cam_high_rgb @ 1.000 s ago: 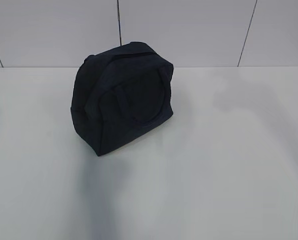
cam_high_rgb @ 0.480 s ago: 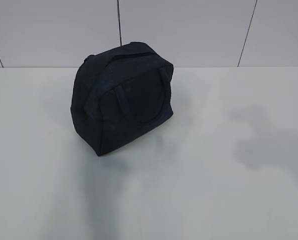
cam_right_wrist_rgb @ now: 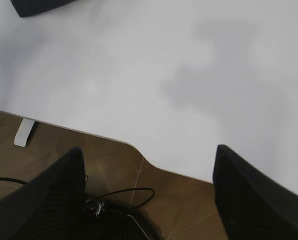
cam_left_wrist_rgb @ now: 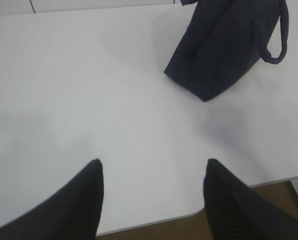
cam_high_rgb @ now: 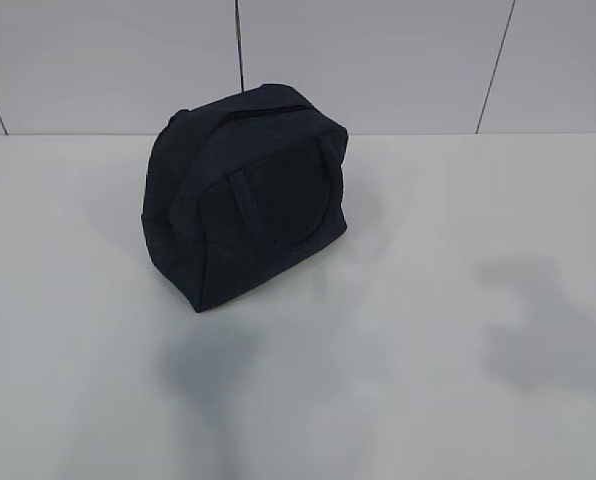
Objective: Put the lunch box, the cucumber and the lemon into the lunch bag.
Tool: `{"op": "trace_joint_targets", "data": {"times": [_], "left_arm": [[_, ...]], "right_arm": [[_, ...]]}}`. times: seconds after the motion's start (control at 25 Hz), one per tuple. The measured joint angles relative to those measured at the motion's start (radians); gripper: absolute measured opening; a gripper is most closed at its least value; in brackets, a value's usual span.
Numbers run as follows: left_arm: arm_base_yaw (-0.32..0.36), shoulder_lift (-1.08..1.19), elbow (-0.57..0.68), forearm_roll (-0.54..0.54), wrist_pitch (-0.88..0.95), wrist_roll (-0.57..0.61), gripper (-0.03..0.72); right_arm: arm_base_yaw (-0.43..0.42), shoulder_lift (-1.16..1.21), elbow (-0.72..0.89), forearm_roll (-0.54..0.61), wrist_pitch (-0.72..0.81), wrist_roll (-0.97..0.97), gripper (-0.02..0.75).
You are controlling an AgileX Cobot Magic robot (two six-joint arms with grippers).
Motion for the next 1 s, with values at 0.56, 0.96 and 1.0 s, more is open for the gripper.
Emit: {"op": "trace_joint_targets", "data": {"times": [0.56, 0.96, 1.0], "left_arm": [[0.0, -0.033, 0.119, -0.069, 0.019, -0.002, 0.435], [0.0, -0.216, 0.206, -0.078, -0.032, -0.002, 0.43], [0.0, -0.216, 0.207, -0.073, -0.036, -0.002, 0.426]], "right_arm": [[0.0, -0.271, 0.123, -0.135, 0.032, 0.128, 0.589], [0.0, -0.45, 0.229, -0.147, 0.04, 0.141, 0.589], [0.0, -0.462, 0.236, -0.148, 0.031, 0.143, 0.589]]}}
